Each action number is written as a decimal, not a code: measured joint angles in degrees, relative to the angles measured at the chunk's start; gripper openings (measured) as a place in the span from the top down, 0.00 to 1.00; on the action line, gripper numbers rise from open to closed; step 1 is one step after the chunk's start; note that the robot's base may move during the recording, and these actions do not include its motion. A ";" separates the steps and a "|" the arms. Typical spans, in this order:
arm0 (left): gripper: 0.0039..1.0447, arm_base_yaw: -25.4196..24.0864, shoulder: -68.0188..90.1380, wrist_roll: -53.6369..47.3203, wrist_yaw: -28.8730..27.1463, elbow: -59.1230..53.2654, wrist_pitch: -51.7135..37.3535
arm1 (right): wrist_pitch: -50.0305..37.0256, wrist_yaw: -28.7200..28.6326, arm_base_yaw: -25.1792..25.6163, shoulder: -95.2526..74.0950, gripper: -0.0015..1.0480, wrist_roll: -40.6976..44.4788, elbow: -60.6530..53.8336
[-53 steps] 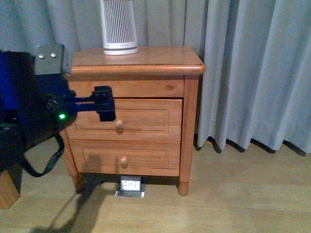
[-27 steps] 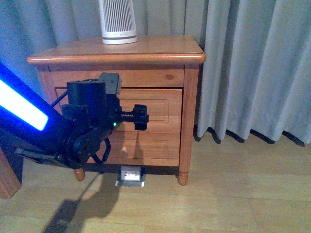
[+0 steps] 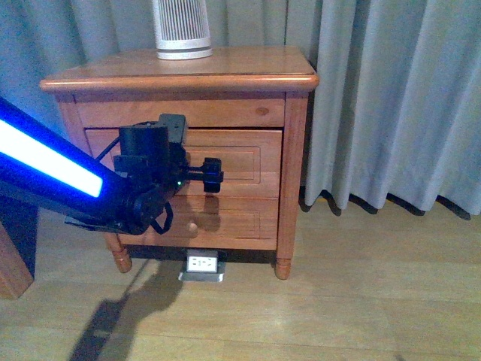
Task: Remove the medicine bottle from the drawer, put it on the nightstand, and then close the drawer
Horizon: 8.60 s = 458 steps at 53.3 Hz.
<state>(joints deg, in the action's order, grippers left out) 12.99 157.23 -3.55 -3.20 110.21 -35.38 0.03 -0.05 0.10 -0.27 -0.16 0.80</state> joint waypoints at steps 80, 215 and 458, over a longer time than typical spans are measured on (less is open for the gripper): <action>0.06 -0.66 2.29 -0.96 -0.98 3.48 1.95 | 0.00 0.00 0.00 0.00 0.07 0.02 0.00; 0.05 -0.92 -53.59 -0.07 -6.84 -72.87 -18.69 | 0.00 0.00 0.00 0.00 0.07 0.02 0.00; 0.06 -12.70 -156.98 3.43 3.06 -109.63 35.41 | 12.50 16.68 -14.91 -152.98 0.14 -16.33 121.33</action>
<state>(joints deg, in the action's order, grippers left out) 0.30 0.25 -0.12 -0.14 0.58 0.03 12.53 16.62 -14.81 -153.25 -16.49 122.13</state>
